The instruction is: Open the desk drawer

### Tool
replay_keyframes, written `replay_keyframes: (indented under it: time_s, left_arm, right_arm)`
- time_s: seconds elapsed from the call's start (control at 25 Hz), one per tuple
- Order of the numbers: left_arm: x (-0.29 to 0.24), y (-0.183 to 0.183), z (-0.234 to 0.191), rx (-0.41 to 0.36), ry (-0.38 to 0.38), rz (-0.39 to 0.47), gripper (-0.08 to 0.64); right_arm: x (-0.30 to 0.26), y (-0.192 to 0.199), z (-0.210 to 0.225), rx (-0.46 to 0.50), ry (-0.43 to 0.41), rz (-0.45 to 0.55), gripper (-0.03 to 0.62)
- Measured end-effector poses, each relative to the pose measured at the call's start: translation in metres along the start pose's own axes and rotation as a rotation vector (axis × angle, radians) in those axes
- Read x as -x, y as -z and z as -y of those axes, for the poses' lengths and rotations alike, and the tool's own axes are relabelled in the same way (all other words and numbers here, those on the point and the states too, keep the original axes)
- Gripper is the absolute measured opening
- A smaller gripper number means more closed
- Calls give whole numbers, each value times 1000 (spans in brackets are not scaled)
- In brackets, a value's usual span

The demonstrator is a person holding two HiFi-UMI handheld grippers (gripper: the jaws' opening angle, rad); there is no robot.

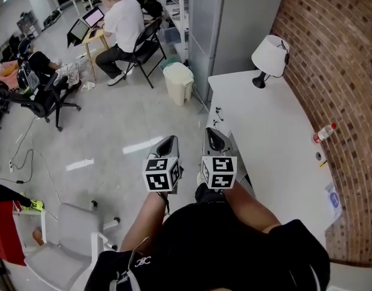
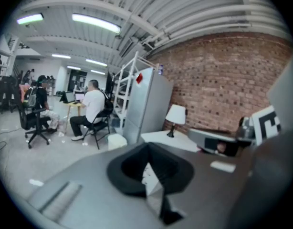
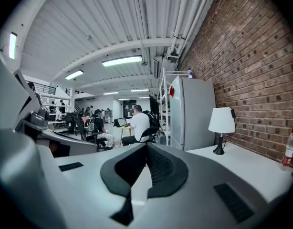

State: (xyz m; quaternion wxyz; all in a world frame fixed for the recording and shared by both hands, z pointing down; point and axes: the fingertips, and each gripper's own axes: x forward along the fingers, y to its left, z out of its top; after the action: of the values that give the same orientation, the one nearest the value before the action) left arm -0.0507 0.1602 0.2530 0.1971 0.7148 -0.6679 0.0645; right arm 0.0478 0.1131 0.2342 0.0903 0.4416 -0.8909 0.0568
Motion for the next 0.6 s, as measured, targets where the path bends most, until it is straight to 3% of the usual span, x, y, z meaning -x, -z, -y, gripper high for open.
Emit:
replay_keyframes:
  time_s: [0.32,0.6]
  left_arm:
    - [-94,-44,-16,-10,-19,-13,-2]
    - [-161,-60,-29,6,-47,-47,-2]
  right_arm:
    - [-92,-33,52,-16,-14,23,-2]
    - [-162,-42,87,-30,-50,-2,-2]
